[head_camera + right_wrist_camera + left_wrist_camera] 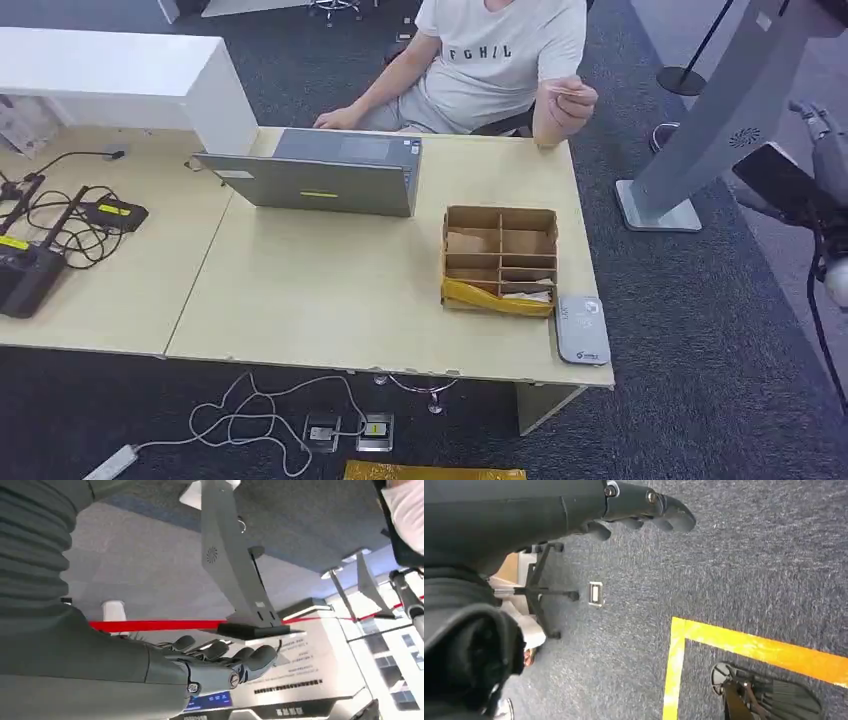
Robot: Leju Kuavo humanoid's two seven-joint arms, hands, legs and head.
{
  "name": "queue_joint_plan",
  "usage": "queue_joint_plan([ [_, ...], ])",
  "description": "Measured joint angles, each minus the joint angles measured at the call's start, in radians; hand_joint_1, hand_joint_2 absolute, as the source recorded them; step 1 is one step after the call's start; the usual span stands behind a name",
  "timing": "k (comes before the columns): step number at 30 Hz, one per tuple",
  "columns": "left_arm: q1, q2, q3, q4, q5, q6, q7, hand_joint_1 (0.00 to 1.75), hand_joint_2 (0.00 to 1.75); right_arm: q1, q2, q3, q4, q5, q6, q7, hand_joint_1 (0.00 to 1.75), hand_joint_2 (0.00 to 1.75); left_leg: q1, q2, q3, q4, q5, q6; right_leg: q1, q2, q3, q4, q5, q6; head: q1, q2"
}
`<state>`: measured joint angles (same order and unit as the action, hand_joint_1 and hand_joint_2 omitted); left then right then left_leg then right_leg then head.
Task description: Pass the card to the sensor for recognition and then transmit it.
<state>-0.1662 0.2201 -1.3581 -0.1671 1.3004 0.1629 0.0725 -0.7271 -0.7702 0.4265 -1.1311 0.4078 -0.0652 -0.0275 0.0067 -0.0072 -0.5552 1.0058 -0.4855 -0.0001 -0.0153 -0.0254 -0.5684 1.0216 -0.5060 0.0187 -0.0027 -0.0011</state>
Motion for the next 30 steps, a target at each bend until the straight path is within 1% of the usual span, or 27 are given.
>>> queue_joint_plan([
  [9,0.000,0.000,-0.004,0.000,-0.007,-0.006,-0.002,0.00,0.00,0.056,0.021,0.037,-0.009,0.002,-0.010,-0.006,0.00,1.75,0.000,0.000,0.000,0.000,0.000,0.000,0.000,0.000,0.000,0.000,0.000,0.000,0.000,0.000],
  [17,0.000,0.000,-0.012,0.000,-0.010,-0.006,-0.002,0.00,0.00,0.070,0.039,0.064,-0.011,-0.001,-0.029,-0.017,0.00,1.75,0.000,0.000,0.000,0.000,0.000,0.000,0.000,0.000,0.000,0.000,0.000,0.000,0.000,0.000],
  [30,0.000,0.000,-0.023,0.000,-0.012,-0.006,-0.002,0.00,0.00,0.069,0.084,0.095,-0.008,0.017,-0.055,-0.036,0.00,1.75,0.000,0.000,0.000,0.000,0.000,0.000,0.000,0.000,0.000,0.000,0.000,0.000,0.000,0.000],
])
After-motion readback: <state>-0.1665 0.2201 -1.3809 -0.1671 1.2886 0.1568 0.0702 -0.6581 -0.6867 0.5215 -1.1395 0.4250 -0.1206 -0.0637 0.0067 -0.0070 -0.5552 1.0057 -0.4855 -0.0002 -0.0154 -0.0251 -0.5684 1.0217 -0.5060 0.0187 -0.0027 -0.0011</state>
